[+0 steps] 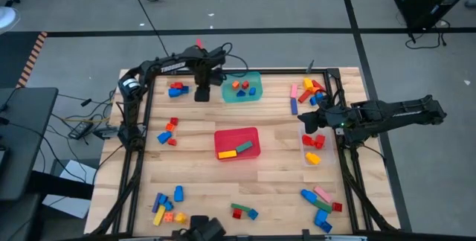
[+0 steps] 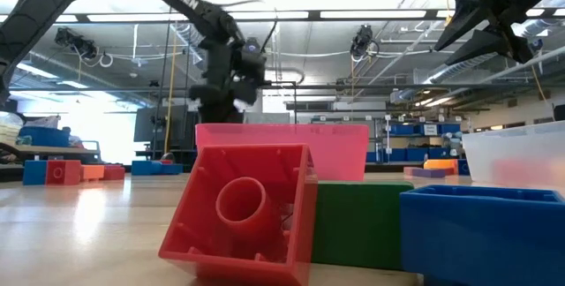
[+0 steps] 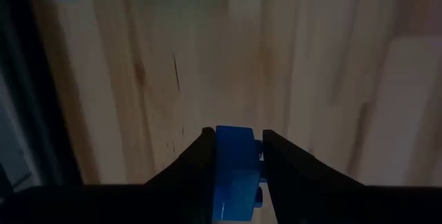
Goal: Sort blocks by size
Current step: Put the blue 4 stud game piece into the blue bin, then put the blue block into the bin
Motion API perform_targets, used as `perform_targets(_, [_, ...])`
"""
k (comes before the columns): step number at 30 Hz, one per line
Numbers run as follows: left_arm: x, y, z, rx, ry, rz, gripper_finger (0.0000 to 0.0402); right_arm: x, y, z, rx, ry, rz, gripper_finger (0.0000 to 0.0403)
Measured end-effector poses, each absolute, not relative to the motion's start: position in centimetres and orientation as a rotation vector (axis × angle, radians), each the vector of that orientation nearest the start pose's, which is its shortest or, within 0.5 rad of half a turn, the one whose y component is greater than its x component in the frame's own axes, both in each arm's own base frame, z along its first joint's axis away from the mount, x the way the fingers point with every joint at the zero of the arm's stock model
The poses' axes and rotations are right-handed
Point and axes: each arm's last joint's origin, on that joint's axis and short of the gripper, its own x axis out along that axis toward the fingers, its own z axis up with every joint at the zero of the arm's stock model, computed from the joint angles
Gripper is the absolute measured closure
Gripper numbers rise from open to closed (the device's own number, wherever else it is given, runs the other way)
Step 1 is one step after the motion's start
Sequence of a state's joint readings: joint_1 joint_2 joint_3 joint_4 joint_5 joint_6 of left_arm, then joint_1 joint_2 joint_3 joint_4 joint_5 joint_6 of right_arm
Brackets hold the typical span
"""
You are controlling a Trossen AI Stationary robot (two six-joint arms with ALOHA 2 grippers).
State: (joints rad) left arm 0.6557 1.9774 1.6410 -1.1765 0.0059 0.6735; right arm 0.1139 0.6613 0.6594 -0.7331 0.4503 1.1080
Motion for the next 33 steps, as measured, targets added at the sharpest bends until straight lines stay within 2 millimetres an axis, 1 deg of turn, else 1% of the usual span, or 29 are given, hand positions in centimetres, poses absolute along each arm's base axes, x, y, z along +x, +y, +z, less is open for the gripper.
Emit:
perform_targets(5, [32.6, 22.8, 25.9, 0.115, 1.375, 0.049, 0.0299, 12.7, 0.2, 26.2, 0.841, 0.449, -0.665, 0.0240])
perform_targets(7, [33.8, 22.6, 26.8, 0.156, 1.280, 0.080, 0.0299, 12.7, 0.2, 26.2, 0.841, 0.449, -0.665, 0.0240])
perform_targets(9, [34.8, 22.5, 27.2, 0.180, 1.206, 0.113, 0.0299, 12.7, 0.2, 26.2, 0.841, 0.449, -0.665, 0.0240])
perform_targets(12, [36.1, 22.5, 26.6, 0.196, 1.146, 0.127, 0.0299, 12.7, 0.2, 26.2, 0.842, 0.448, -0.664, 0.0240])
perform_targets(16, [37.5, 23.3, 24.0, 0.141, 1.142, 0.149, 0.0298, 12.7, 0.2, 26.3, 0.844, 0.443, -0.662, 0.0240])
perform_targets(19, [37.9, 23.6, 22.9, 0.091, 1.144, 0.176, 0.0285, 12.8, 0.2, 26.3, 0.848, 0.439, -0.661, 0.0240])
perform_targets(25, [38.1, 23.7, 22.7, 0.093, 1.132, 0.181, 0.0251, 12.9, 0.2, 26.4, 0.857, 0.421, -0.651, 0.0240])
perform_targets(33, [38.8, 23.9, 23.1, 0.131, 1.066, 0.212, 0.0244, 13.0, 0.2, 26.5, 0.860, 0.411, -0.645, 0.0240])
